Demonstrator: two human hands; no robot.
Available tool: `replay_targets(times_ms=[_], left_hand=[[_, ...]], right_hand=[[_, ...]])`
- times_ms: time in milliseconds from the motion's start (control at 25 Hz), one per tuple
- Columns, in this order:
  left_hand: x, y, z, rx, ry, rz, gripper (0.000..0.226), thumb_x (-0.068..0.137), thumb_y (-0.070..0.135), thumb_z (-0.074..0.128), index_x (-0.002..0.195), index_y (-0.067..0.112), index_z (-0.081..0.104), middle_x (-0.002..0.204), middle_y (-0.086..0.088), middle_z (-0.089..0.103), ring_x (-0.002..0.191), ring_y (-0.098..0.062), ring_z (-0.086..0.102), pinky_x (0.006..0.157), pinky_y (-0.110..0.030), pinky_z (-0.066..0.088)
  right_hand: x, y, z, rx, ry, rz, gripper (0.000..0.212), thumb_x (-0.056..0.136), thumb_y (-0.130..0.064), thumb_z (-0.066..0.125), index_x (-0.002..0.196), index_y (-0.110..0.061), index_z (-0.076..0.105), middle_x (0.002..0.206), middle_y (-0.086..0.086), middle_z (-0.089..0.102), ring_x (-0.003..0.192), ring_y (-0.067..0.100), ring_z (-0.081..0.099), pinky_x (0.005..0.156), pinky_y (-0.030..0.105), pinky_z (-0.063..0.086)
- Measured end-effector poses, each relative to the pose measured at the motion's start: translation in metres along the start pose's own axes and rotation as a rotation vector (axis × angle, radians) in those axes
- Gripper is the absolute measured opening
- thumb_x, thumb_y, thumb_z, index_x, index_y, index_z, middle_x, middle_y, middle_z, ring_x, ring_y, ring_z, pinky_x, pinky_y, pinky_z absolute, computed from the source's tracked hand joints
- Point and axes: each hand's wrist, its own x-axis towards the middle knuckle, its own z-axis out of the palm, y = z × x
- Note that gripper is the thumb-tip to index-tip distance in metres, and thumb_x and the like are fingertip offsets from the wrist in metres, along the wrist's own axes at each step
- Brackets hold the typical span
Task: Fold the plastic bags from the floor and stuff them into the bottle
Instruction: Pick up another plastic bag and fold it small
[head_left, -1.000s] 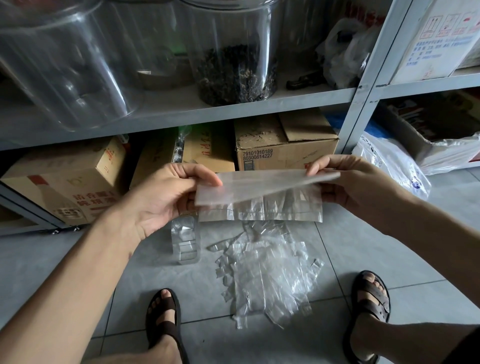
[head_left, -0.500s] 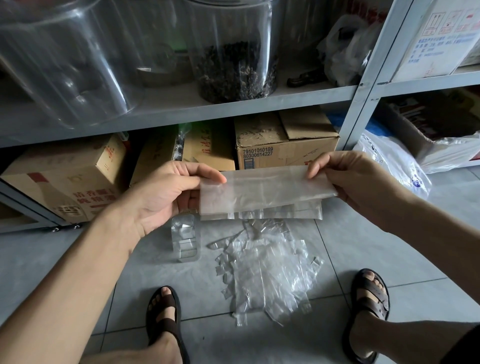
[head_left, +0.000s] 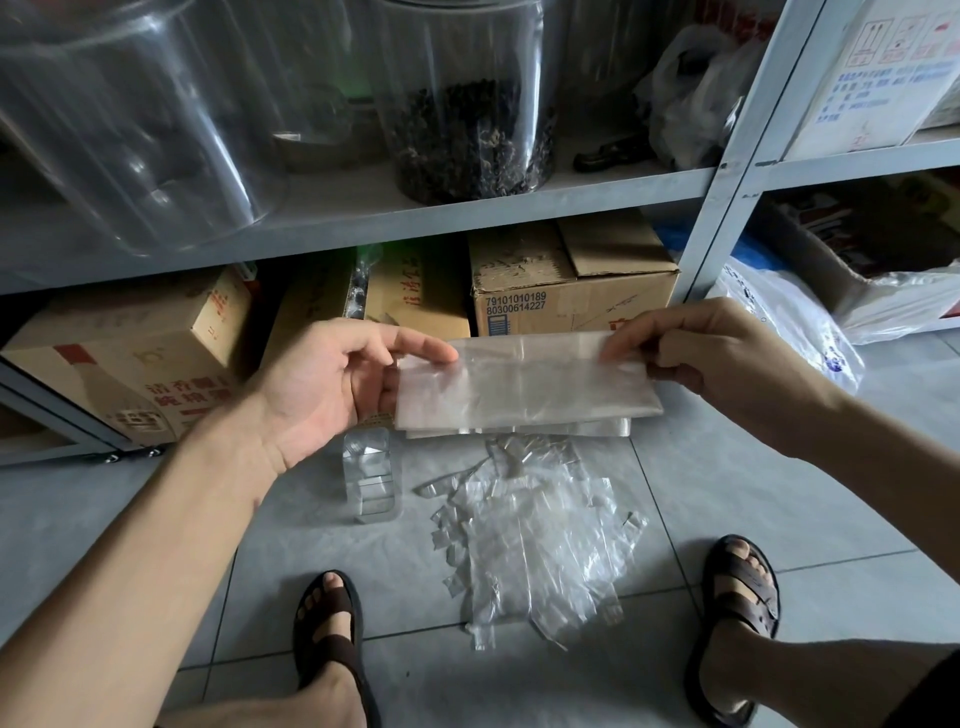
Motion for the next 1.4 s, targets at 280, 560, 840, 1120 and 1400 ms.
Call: replay_targets(times_ms=[280, 560, 840, 1120, 1400], left_hand=[[0.003, -0.005, 0.004, 0.11, 0.08, 0.072, 0.008, 0.068, 0.009, 0.076, 0.076, 0.01, 0.078, 0.08, -0.006, 0.075, 0.069, -0.01, 0.068, 0.057, -0.018, 0.057], [0.006, -0.007, 0.005, 0.131, 0.166, 0.151, 0.028, 0.056, -0.002, 0.077, 0.082, 0.006, 0.073, 0.079, -0.005, 0.074, 0.066, -0.009, 0.067, 0.058, -0.014, 0.055], [0.002, -0.001, 0.002, 0.23, 0.097, 0.13, 0.046, 0.058, 0.008, 0.084, 0.096, 0.018, 0.061, 0.091, -0.006, 0.075, 0.084, -0.015, 0.069, 0.071, -0.025, 0.055], [0.003, -0.002, 0.016, 0.573, -0.113, 0.022, 0.032, 0.074, 0.032, 0.075, 0.101, 0.015, 0.079, 0.093, 0.002, 0.079, 0.088, -0.005, 0.072, 0.085, -0.018, 0.05], [0.004, -0.005, 0.017, 0.631, -0.178, 0.067, 0.02, 0.081, 0.023, 0.073, 0.094, 0.009, 0.081, 0.085, -0.007, 0.078, 0.077, -0.013, 0.075, 0.075, -0.015, 0.054]], right_hand=[[0.002, 0.005, -0.003, -0.066, 0.026, -0.035, 0.022, 0.09, 0.004, 0.059, 0.086, -0.007, 0.077, 0.092, 0.015, 0.074, 0.087, 0.019, 0.066, 0.081, 0.027, 0.053], [0.006, 0.007, 0.001, -0.101, 0.112, -0.038, 0.028, 0.075, 0.009, 0.076, 0.084, -0.018, 0.075, 0.083, -0.011, 0.075, 0.079, 0.008, 0.065, 0.08, 0.014, 0.053], [0.004, 0.004, 0.004, -0.178, 0.04, -0.074, 0.031, 0.077, 0.009, 0.075, 0.084, -0.021, 0.076, 0.08, -0.004, 0.073, 0.076, 0.009, 0.062, 0.076, 0.017, 0.051], [0.004, 0.004, 0.016, -0.249, -0.104, -0.133, 0.035, 0.078, 0.012, 0.073, 0.082, -0.023, 0.075, 0.083, -0.01, 0.074, 0.073, 0.004, 0.063, 0.069, 0.014, 0.049], [0.008, 0.008, 0.017, -0.22, -0.149, -0.111, 0.029, 0.079, 0.013, 0.07, 0.084, -0.016, 0.067, 0.075, -0.005, 0.067, 0.069, 0.004, 0.058, 0.065, 0.021, 0.046]])
